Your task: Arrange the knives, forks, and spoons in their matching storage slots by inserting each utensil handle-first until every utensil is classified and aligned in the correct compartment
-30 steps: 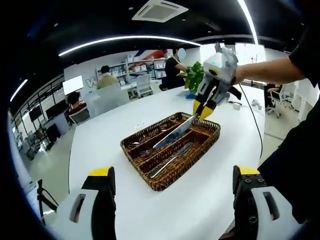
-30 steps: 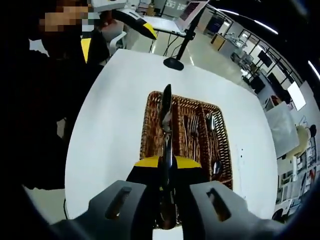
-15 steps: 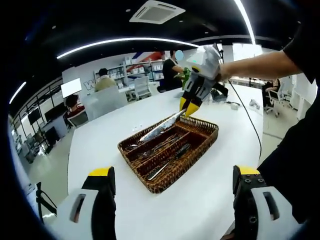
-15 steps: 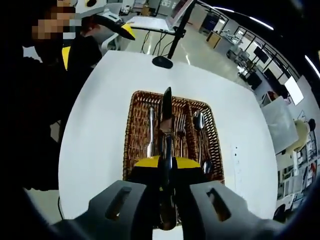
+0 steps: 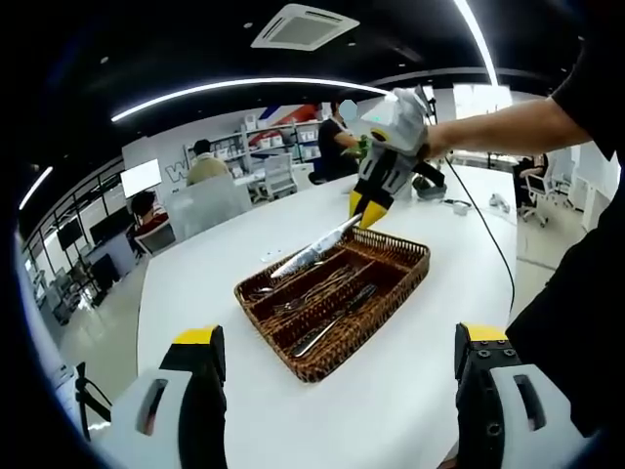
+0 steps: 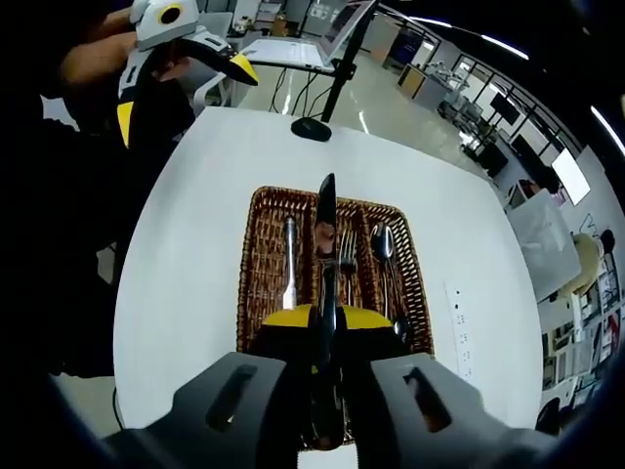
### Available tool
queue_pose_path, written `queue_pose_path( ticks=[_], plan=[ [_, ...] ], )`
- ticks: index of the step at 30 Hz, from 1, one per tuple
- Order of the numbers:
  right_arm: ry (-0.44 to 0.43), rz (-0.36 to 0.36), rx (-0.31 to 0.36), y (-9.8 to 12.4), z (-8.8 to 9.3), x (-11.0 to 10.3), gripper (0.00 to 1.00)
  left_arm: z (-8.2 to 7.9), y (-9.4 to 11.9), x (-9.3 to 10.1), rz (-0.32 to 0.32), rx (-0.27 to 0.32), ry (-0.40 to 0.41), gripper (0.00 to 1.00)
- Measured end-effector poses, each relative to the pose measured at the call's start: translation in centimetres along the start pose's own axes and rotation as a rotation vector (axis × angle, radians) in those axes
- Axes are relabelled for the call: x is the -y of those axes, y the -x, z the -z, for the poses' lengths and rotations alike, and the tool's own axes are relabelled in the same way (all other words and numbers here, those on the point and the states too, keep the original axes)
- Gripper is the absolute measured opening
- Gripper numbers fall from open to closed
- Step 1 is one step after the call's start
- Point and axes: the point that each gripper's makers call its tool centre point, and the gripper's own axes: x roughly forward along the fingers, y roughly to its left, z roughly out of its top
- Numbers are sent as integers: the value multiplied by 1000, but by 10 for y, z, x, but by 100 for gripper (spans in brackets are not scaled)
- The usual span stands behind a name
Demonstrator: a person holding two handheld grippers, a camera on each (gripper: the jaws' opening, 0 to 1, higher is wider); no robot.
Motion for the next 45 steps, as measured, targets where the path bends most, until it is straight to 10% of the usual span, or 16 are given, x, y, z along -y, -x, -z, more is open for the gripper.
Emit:
queue_pose_path(
  ticks=[23, 45],
  plan=[
    [-159, -139, 29, -59, 29, -50, 7, 0, 3, -2, -32, 10, 3, 99],
    [-192, -227, 45, -96, 39, -55, 6, 2, 6, -2, -52, -2, 22, 99]
  ],
)
